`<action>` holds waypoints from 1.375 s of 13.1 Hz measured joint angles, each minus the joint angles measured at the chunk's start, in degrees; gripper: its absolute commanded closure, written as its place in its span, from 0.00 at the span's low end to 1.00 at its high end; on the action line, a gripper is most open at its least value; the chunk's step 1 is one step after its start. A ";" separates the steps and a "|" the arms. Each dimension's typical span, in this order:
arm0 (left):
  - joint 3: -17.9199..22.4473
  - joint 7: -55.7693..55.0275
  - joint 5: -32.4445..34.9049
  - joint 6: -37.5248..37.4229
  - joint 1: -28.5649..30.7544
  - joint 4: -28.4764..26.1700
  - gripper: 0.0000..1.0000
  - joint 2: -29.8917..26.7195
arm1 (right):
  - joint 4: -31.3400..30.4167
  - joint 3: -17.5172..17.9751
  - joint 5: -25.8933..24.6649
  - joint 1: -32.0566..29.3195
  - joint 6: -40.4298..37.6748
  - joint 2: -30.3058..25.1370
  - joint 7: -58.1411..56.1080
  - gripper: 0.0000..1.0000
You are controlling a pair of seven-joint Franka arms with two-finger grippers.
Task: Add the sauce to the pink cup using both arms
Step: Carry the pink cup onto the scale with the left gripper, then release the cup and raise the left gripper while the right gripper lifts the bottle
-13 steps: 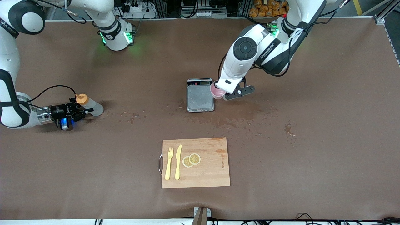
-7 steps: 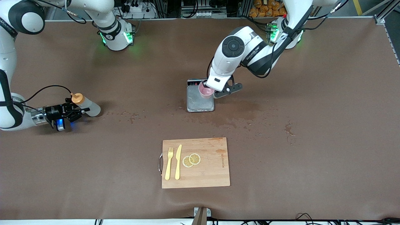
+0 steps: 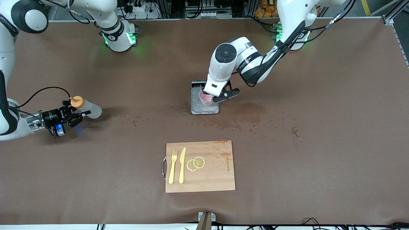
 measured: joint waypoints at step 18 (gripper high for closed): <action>0.45 1.97 0.28 -9.27 14.47 5.95 0.00 -14.09 | 2.34 0.20 -5.61 18.62 2.11 -13.08 31.44 0.57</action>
